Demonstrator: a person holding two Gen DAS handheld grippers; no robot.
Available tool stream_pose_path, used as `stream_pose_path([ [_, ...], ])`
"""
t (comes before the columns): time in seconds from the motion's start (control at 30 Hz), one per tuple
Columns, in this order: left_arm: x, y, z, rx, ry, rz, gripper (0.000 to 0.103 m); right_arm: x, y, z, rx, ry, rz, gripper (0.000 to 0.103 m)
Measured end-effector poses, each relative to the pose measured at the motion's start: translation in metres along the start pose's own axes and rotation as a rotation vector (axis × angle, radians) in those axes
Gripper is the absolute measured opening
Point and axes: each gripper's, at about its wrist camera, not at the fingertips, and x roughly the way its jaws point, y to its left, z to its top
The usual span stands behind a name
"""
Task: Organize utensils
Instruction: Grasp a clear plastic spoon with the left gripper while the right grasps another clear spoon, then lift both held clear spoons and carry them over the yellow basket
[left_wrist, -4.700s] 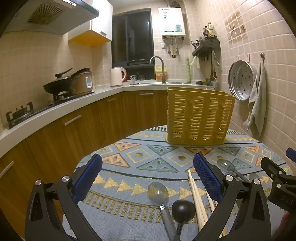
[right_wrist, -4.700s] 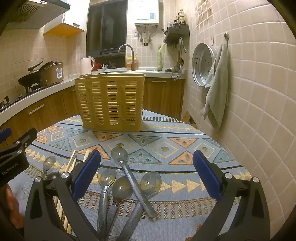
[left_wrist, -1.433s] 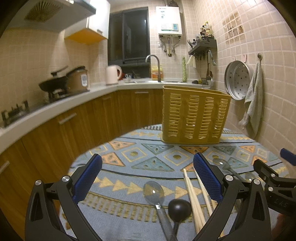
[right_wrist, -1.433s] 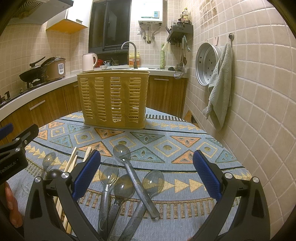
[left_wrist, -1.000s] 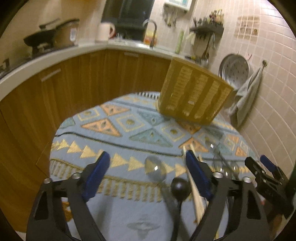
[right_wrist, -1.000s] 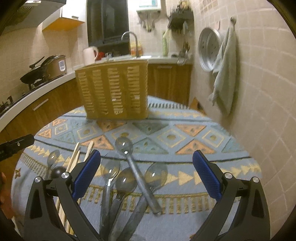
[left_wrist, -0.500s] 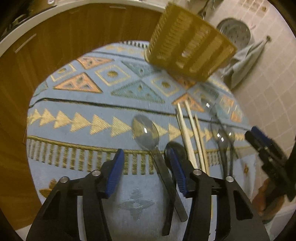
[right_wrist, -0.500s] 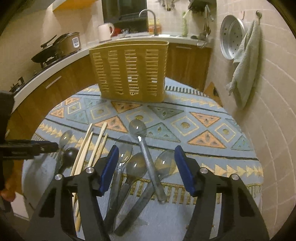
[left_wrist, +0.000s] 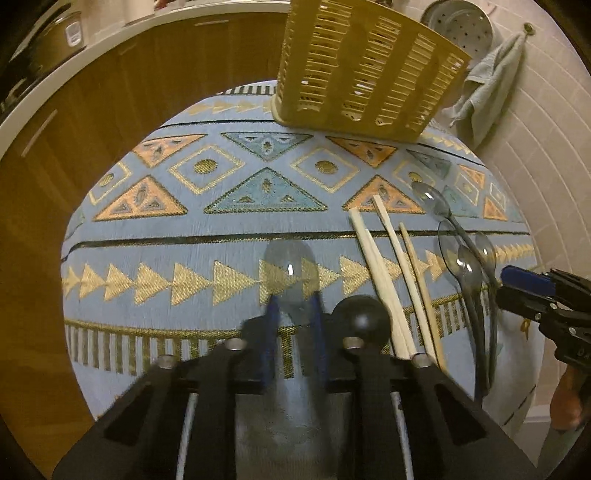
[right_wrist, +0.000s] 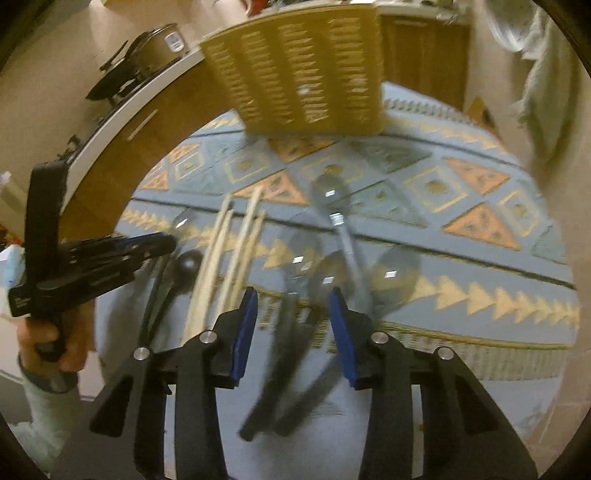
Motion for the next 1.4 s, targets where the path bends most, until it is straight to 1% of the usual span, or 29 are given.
stream_pose_path([
  [0.03,-0.002,0.003,0.002,0.0,-0.006,-0.016,0.0,0.003,0.003,0.002,-0.005,0.007,-0.007,0.037],
  [0.1,-0.004,0.008,0.003,-0.007,-0.011,-0.029,0.0,0.006,0.003,0.01,-0.006,0.002,-0.066,0.037],
  [0.17,-0.003,0.014,0.007,-0.015,-0.012,-0.024,0.0,0.011,-0.004,0.021,0.004,0.004,-0.097,0.036],
  [0.2,-0.002,0.016,0.008,-0.019,-0.012,-0.031,0.0,0.017,-0.009,0.029,0.008,0.023,-0.113,0.036],
  [0.27,0.001,0.021,0.01,-0.035,-0.002,-0.062,0.0,0.026,-0.018,0.04,0.016,0.053,-0.152,0.032],
  [0.37,-0.003,0.025,0.009,-0.04,-0.001,-0.123,0.0,0.033,-0.026,0.049,-0.009,0.087,-0.172,0.03],
  [0.43,-0.005,0.026,0.008,-0.038,0.012,-0.143,0.0,0.039,-0.031,0.053,-0.015,0.121,-0.157,0.027],
  [0.47,-0.007,0.026,0.009,-0.037,0.017,-0.167,0.002,0.043,-0.032,0.054,-0.013,0.14,-0.13,0.027],
  [0.57,-0.009,0.022,0.007,-0.026,0.038,-0.183,0.008,0.048,-0.031,0.059,-0.036,0.155,-0.132,0.027],
  [0.63,-0.005,0.018,0.007,-0.01,0.067,-0.164,0.009,0.05,-0.031,0.063,-0.048,0.164,-0.139,0.025],
  [0.7,0.002,0.012,0.007,0.009,0.103,-0.138,0.009,0.052,-0.029,0.067,-0.06,0.172,-0.143,0.024],
  [0.77,0.002,0.006,0.006,0.033,0.11,-0.123,0.013,0.054,-0.025,0.068,-0.083,0.181,-0.152,0.024],
  [0.87,0.003,0.001,0.009,0.042,0.131,-0.088,0.013,0.059,-0.018,0.071,-0.099,0.202,-0.165,0.024],
  [0.97,0.005,-0.009,0.013,0.071,0.169,-0.041,0.013,0.063,-0.019,0.077,-0.082,0.238,-0.149,0.024],
  [1.0,0.005,-0.012,0.014,0.078,0.177,-0.029,0.015,0.063,-0.021,0.077,-0.079,0.245,-0.143,0.024],
  [1.07,0.006,-0.015,0.014,0.08,0.193,-0.019,0.016,0.064,-0.022,0.08,-0.083,0.264,-0.135,0.024],
  [1.23,0.01,-0.021,0.016,0.1,0.202,0.024,0.016,0.068,-0.015,0.084,-0.124,0.287,-0.156,0.024],
  [1.27,0.011,-0.022,0.017,0.097,0.203,0.036,0.012,0.069,-0.014,0.084,-0.127,0.292,-0.164,0.024],
  [1.3,0.012,-0.023,0.017,0.106,0.198,0.048,0.011,0.07,-0.013,0.084,-0.13,0.296,-0.17,0.024],
  [1.33,0.014,-0.025,0.017,0.122,0.189,0.059,0.011,0.072,-0.009,0.086,-0.134,0.304,-0.182,0.023],
  [1.37,0.014,-0.028,0.017,0.131,0.182,0.065,0.01,0.075,-0.005,0.087,-0.14,0.306,-0.203,0.019],
  [1.4,0.015,-0.031,0.018,0.143,0.174,0.076,0.01,0.076,-0.003,0.088,-0.144,0.308,-0.219,0.01],
])
